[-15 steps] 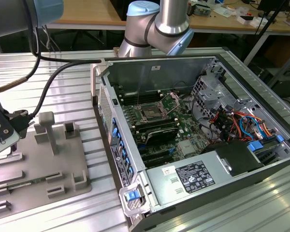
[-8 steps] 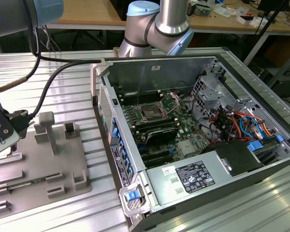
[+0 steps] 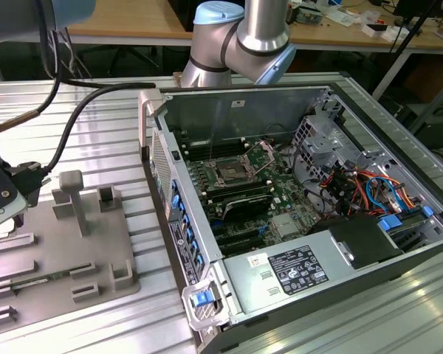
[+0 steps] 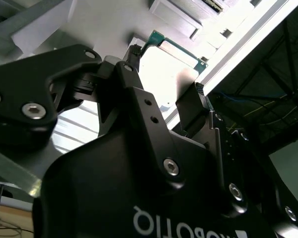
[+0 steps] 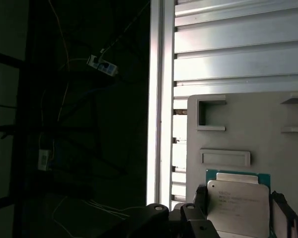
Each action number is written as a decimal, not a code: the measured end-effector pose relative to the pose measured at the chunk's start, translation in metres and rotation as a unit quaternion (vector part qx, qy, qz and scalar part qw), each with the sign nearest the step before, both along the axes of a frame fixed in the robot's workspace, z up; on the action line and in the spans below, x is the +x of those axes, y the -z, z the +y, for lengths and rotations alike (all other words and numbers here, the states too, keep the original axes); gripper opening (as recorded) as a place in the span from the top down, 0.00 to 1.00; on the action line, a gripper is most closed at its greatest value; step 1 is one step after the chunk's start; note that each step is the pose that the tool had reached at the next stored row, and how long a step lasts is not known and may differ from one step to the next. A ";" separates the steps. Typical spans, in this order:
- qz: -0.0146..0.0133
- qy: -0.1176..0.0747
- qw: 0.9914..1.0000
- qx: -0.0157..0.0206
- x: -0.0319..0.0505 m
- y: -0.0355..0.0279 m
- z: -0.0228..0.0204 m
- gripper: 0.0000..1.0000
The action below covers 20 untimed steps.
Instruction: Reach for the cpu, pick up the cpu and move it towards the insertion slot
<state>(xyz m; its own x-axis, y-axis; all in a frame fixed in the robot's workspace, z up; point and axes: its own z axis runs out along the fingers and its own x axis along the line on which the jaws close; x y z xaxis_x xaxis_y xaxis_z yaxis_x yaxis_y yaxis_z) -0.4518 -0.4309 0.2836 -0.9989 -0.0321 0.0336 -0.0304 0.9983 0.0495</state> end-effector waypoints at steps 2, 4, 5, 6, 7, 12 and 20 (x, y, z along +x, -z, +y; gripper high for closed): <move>0.000 0.000 1.000 0.000 0.0000 -0.0031 0.0000 0.45; 0.000 0.000 1.000 0.000 0.0000 -0.0063 0.0000 0.45; 0.000 0.000 1.000 0.000 0.0000 -0.0077 0.0000 0.45; 0.000 0.000 1.000 0.000 0.0000 -0.0089 0.0000 0.45; 0.000 0.000 1.000 0.000 0.0000 -0.0102 0.0000 0.45; 0.000 0.000 1.000 0.000 0.0000 -0.0145 0.0000 0.45; 0.000 0.000 1.000 0.000 0.0000 -0.0246 0.0000 0.45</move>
<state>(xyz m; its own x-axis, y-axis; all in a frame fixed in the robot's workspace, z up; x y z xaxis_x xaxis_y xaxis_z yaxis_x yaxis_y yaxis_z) -0.4518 -0.4308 0.3081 -0.9989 -0.0320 0.0335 -0.0303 0.9983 0.0495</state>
